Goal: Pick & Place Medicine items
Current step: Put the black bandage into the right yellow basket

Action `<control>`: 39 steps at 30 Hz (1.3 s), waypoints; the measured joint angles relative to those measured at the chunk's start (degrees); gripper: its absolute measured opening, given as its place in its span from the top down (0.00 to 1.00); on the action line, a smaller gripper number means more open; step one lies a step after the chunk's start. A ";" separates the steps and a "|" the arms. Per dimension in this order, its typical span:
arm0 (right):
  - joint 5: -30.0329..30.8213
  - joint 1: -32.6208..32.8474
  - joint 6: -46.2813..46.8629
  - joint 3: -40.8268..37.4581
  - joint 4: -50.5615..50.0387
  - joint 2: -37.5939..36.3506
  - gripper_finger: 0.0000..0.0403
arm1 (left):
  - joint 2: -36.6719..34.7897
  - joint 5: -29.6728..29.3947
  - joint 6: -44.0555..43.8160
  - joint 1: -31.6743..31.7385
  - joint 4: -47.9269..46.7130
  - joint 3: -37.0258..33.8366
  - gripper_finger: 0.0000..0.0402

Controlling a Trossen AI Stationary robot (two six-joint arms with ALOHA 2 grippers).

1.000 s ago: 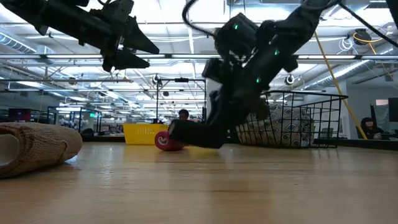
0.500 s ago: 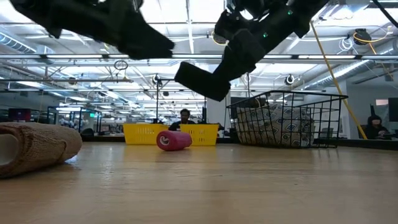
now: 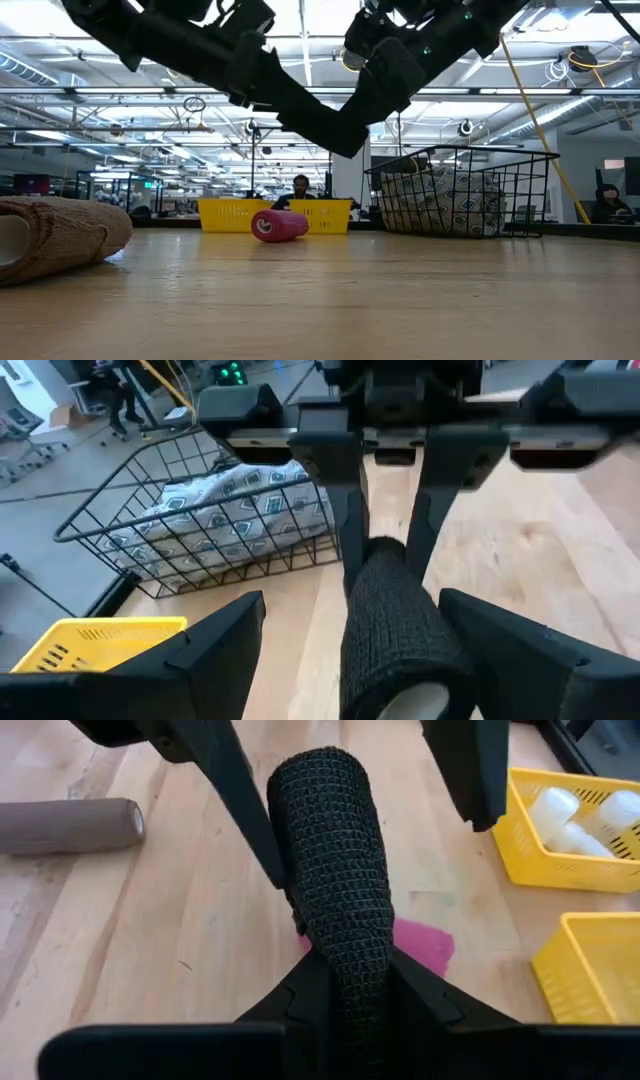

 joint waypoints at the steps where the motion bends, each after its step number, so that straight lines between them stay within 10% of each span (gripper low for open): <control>1: 0.04 0.10 -0.09 0.00 0.02 0.00 0.86 | 0.00 0.18 -0.23 0.25 0.00 0.02 0.26; 13: 1.60 0.51 -0.90 0.02 -0.34 0.00 0.82 | -0.96 3.25 -3.57 1.91 -3.70 0.09 0.87; 25: 7.28 0.69 0.58 -1.22 -18.22 -12.65 0.57 | -9.29 11.13 -2.67 5.93 0.79 -5.15 0.87; 39: -0.46 -0.31 -1.74 -25.44 51.74 -9.93 0.47 | -10.19 22.17 -8.62 8.46 19.83 -12.63 0.87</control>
